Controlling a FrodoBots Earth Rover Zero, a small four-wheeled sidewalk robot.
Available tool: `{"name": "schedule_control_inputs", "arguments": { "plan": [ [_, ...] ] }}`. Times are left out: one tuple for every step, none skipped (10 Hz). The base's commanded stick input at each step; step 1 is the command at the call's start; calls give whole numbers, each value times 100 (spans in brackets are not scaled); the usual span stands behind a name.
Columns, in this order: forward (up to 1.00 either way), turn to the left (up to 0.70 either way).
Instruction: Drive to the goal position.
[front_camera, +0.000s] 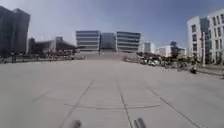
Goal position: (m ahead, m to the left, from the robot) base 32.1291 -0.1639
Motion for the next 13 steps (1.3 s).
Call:
{"name": "schedule_control_inputs", "arguments": {
  "plan": [
    [100, 0],
    [100, 0],
    [100, -27],
    [100, -27],
    [100, -3],
    [100, 0],
    [100, 0],
    [100, 0],
    [100, 0],
    [100, 0],
    [100, 0],
    [100, 0],
    [100, 0]
  ]
}}
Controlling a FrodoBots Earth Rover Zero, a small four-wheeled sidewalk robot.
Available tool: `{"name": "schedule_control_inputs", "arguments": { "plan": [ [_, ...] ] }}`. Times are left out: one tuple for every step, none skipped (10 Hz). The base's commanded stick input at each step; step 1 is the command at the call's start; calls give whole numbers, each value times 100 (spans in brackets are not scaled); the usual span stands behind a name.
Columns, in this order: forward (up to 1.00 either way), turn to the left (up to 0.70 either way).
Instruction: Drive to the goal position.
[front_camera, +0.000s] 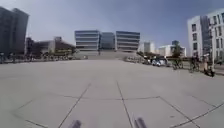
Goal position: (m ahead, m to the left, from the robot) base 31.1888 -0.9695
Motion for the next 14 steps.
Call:
{"name": "schedule_control_inputs", "arguments": {
  "plan": [
    [100, 0],
    [100, 0],
    [100, 0],
    [100, 0],
    [100, 0],
    [100, 0],
    [100, 0],
    [100, 0],
    [100, 0],
    [100, 0],
    [100, 0],
    [100, 0],
    [100, 0],
    [100, 0]
  ]
}}
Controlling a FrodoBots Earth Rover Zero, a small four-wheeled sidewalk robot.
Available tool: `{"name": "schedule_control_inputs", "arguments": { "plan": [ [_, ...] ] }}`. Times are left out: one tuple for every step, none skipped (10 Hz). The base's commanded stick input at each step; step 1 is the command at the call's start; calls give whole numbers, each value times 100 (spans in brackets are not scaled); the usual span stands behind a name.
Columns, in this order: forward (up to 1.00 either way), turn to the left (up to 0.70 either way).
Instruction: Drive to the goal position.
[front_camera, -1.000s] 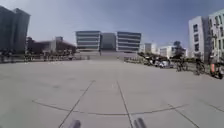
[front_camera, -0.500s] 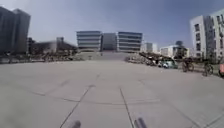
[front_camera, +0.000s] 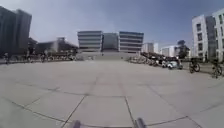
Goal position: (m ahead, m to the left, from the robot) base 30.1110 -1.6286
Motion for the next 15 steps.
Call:
{"name": "schedule_control_inputs", "arguments": {
  "plan": [
    [100, 0],
    [100, 0],
    [100, 0],
    [100, 0],
    [100, 0],
    [100, 0],
    [100, 0],
    [100, 0],
    [100, 0],
    [100, 0],
    [100, 0],
    [100, 0],
    [100, 0],
    [100, 0],
    [100, -7]
  ]
}}
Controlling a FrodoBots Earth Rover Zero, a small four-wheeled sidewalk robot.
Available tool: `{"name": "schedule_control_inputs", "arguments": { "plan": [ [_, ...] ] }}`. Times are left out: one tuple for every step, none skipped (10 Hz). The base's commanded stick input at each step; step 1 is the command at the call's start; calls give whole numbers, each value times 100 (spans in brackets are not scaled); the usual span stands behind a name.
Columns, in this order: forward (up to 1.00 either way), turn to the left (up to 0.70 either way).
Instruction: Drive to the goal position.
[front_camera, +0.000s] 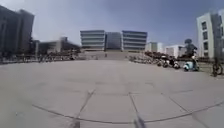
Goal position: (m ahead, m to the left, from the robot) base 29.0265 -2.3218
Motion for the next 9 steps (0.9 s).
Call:
{"name": "schedule_control_inputs", "arguments": {
  "plan": [
    [100, -24],
    [100, -9],
    [100, 0],
    [100, 0],
    [100, 0],
    [100, 0],
    [100, 0],
    [100, 0],
    [100, 0]
  ]
}}
